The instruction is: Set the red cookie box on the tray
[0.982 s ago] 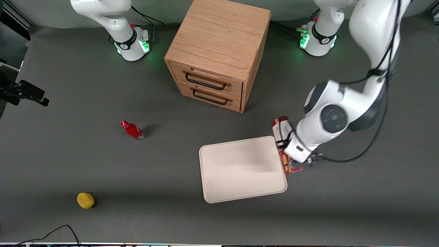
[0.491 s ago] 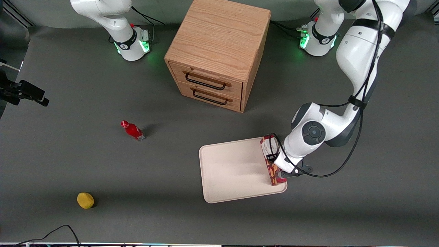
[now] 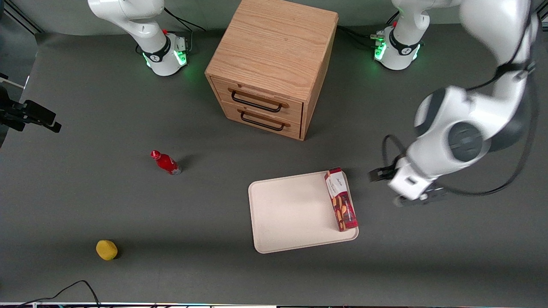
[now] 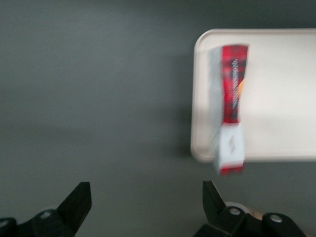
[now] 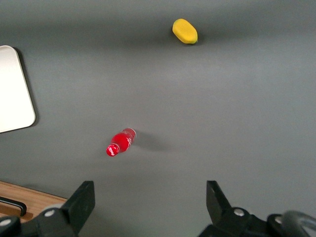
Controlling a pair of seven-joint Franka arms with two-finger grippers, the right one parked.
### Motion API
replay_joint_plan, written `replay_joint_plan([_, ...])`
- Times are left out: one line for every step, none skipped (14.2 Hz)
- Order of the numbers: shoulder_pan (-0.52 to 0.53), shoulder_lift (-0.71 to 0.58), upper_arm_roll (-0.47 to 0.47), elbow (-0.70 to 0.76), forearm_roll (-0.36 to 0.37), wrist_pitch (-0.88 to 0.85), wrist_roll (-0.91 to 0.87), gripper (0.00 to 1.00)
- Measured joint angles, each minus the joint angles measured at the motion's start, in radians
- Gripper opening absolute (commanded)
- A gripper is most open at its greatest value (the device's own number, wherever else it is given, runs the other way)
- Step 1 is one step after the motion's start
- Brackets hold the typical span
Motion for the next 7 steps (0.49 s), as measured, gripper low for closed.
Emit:
replay_joint_plan([0.004, -0.071, 0.059, 0.000, -0.029, -0.095, 0.085, 1.00])
replay_joint_plan([0.008, -0.133, 0.109, -0.001, -0.041, -0.179, 0.157, 1.00])
replay_joint_plan([0.010, -0.189, 0.156, -0.006, -0.045, -0.248, 0.221, 1.00])
replay_joint_plan([0.011, -0.240, 0.198, -0.021, -0.047, -0.296, 0.278, 1.00])
replay_joint_plan([0.012, -0.291, 0.235, -0.046, -0.047, -0.321, 0.323, 1.00])
replay_joint_plan([0.013, -0.339, 0.261, -0.080, -0.048, -0.326, 0.350, 1.00])
replay_joint_plan([0.013, -0.380, 0.273, -0.106, -0.048, -0.326, 0.368, 1.00])
